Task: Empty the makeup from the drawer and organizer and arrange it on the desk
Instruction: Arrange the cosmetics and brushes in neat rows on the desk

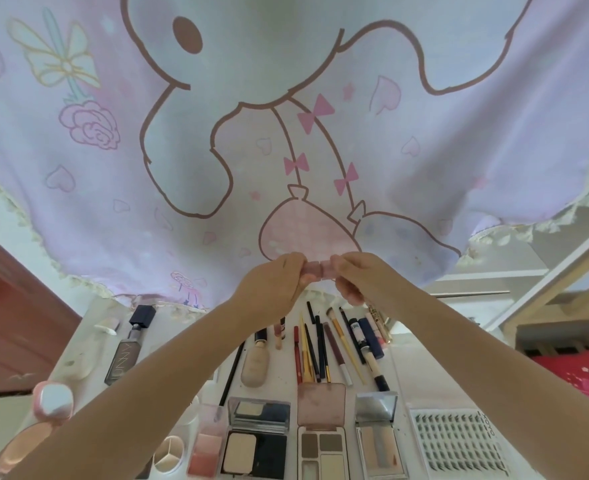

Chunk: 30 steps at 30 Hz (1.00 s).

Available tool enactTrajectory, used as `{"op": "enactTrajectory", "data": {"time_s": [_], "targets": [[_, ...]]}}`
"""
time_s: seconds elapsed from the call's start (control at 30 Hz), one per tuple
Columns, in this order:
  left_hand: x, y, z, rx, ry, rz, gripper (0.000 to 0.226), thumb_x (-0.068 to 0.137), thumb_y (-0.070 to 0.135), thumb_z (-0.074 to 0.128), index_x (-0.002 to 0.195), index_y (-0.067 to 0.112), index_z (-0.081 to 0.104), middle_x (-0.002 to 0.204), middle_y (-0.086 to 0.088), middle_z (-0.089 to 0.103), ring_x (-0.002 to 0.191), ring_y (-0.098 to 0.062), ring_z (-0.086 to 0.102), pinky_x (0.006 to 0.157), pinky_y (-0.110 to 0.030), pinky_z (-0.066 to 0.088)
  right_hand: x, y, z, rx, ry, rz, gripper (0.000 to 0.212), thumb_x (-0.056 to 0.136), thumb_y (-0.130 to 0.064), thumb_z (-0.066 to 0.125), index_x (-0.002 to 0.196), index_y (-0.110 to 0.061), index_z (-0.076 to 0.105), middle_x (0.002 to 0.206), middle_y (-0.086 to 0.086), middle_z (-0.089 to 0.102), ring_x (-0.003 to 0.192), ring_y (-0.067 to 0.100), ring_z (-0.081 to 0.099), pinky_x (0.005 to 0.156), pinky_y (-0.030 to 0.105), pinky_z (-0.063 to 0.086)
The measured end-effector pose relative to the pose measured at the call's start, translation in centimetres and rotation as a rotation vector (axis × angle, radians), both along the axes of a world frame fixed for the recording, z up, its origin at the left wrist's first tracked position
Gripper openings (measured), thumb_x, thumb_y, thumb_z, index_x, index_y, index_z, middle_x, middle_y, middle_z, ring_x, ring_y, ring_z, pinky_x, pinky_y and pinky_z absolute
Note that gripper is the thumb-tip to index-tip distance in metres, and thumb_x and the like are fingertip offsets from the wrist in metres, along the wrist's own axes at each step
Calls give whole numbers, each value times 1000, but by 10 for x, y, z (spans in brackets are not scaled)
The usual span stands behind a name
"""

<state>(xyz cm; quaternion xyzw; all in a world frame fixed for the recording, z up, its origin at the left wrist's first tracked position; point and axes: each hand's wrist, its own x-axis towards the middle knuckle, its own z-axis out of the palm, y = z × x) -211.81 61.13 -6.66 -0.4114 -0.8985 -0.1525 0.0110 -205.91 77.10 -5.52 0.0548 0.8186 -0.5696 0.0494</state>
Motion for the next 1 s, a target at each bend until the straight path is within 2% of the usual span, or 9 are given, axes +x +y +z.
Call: {"op": "enactTrajectory", "data": {"time_s": [0.07, 0.17, 0.23, 0.3, 0.5, 0.6, 0.7, 0.87, 1.0], "targets": [[-3, -1, 0, 10, -85, 18, 35, 98, 33, 24, 108, 7, 45, 86, 2, 44, 73, -14, 46, 65, -20, 35, 2, 0, -1, 48, 98, 8, 11, 93, -13, 45, 87, -19, 53, 57, -7, 53, 42, 1, 46, 47, 13, 41], [-4, -3, -1, 34, -121, 31, 35, 98, 32, 25, 110, 7, 46, 86, 2, 45, 75, -14, 47, 68, -23, 40, 1, 4, -5, -5, 99, 38, 24, 91, -5, 47, 101, -26, 49, 80, -3, 59, 61, 5, 58, 57, 17, 50], [-3, -4, -1, 28, -113, 39, 35, 98, 33, 25, 110, 8, 46, 88, 2, 46, 76, -14, 48, 70, -23, 41, 0, 4, -2, -133, 7, 15, 9, 93, -16, 47, 99, -21, 52, 76, 1, 60, 54, 10, 57, 47, 18, 47], [-2, -4, -2, -1, -92, 37, 35, 98, 34, 25, 109, 8, 46, 88, 3, 45, 76, -13, 48, 68, -21, 39, -1, 3, -2, -154, -35, 2, 17, 93, -24, 45, 85, -15, 56, 64, 3, 59, 42, 7, 52, 41, 16, 42], [0, -10, -6, 70, -210, 70, 32, 99, 31, 26, 106, 8, 47, 84, 3, 46, 76, -13, 46, 69, -21, 36, -6, 4, -7, -160, 51, 56, 26, 88, -2, 52, 96, -27, 55, 90, 0, 63, 68, 5, 64, 59, 18, 53], [3, -9, -8, 69, -230, 70, 32, 99, 32, 26, 104, 9, 47, 81, 5, 44, 75, -13, 46, 69, -21, 37, -8, -1, -4, -198, -85, 45, 7, 90, -19, 52, 94, -18, 57, 79, 5, 62, 55, 11, 60, 47, 18, 49], [2, -9, -7, 90, -291, 89, 32, 100, 30, 26, 105, 7, 48, 81, 3, 45, 76, -14, 45, 70, -21, 35, -10, -3, -7, -120, 30, 43, 10, 89, -15, 53, 83, -14, 60, 65, 2, 62, 48, 7, 58, 48, 17, 48], [-2, -13, -4, 171, -418, 114, 26, 100, 24, 25, 96, 8, 46, 76, -1, 44, 74, -18, 43, 68, -25, 36, -12, 0, -8, -132, 111, 77, 26, 83, 4, 57, 89, -21, 61, 73, -6, 68, 64, 5, 65, 66, 15, 53], [-4, -18, -8, 162, -407, 120, 30, 100, 24, 25, 104, 5, 49, 83, -2, 48, 76, -15, 45, 64, -18, 34, -17, -3, -1, -165, -28, 58, 10, 88, -12, 54, 94, -19, 59, 80, 1, 64, 56, 8, 63, 54, 19, 51]]}}
